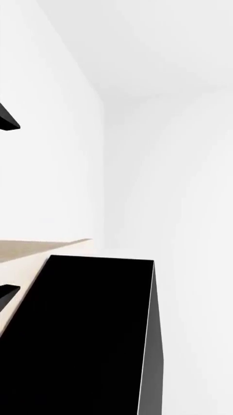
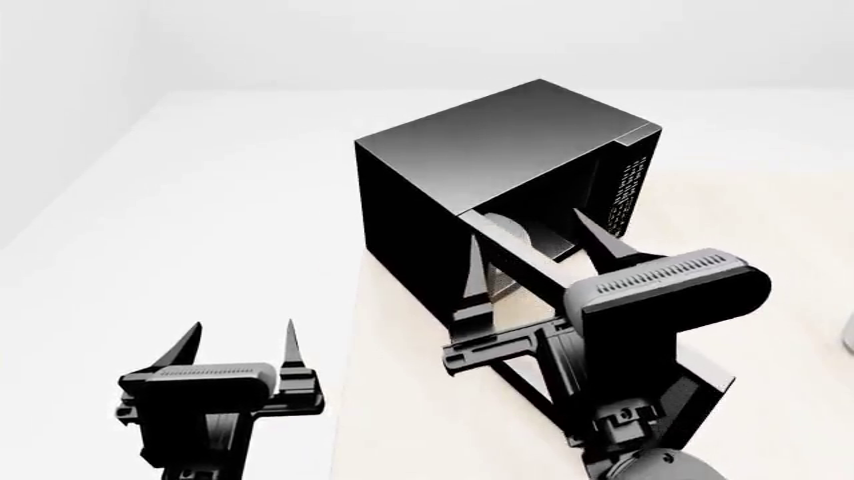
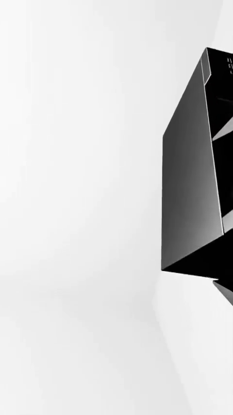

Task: Close the microwave.

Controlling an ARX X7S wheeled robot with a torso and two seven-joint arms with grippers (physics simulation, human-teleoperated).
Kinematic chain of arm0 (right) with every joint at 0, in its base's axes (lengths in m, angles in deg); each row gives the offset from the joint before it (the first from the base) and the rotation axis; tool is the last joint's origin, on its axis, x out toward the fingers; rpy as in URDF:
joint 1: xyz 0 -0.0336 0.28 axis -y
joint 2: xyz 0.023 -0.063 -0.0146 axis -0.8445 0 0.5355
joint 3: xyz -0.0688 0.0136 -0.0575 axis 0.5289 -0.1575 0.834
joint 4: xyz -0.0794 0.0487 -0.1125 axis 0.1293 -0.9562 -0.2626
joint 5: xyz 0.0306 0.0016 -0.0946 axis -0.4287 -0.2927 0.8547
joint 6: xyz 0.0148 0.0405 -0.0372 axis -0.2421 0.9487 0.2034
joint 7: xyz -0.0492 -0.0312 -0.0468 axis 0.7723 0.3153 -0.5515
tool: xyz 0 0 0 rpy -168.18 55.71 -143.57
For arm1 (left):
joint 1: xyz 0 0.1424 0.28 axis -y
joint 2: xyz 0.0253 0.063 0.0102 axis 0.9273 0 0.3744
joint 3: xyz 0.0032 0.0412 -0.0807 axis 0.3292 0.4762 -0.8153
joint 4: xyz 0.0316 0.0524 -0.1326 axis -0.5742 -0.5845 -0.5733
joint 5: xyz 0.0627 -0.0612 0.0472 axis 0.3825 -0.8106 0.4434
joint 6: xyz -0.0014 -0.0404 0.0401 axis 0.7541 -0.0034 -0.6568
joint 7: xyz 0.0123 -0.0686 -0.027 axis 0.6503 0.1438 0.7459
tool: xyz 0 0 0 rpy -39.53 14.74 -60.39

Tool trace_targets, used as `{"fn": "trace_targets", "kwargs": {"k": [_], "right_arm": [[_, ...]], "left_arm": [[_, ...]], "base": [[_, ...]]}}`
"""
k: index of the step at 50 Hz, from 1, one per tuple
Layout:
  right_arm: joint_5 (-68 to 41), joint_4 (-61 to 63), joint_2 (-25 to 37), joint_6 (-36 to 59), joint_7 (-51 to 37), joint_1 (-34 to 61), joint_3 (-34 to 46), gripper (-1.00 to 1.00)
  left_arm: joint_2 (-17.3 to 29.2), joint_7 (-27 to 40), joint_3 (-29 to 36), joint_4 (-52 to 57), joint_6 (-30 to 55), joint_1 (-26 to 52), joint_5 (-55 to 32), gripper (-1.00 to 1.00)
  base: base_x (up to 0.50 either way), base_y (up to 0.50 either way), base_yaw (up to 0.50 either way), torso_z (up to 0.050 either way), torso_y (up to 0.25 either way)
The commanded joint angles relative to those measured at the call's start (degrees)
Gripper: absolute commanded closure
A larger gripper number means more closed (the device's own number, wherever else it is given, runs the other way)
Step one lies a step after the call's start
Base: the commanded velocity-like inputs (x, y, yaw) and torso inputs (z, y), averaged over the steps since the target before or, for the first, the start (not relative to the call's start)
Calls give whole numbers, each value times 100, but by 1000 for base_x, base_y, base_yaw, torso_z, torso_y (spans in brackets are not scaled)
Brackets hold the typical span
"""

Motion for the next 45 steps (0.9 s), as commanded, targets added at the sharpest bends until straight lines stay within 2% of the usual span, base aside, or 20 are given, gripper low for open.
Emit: {"fn": "trace_targets", "kwargs": {"k": [1,25,45], "right_arm": [[-116,-18,-31,138,43,99,170,-100],[-120,-176,24,161,45,96,553,-100],[-174,-532,32,-223,97,-234,611,-100]], "left_arm": [[25,23,0,24,16,9,-37,-100],[48,59,34,-26,-31,13,-63,-100],[78,92,70,-1,-39,-2,-87,-100]], "base": [[0,0,0,0,0],[0,0,0,0,0],[0,0,0,0,0]]}}
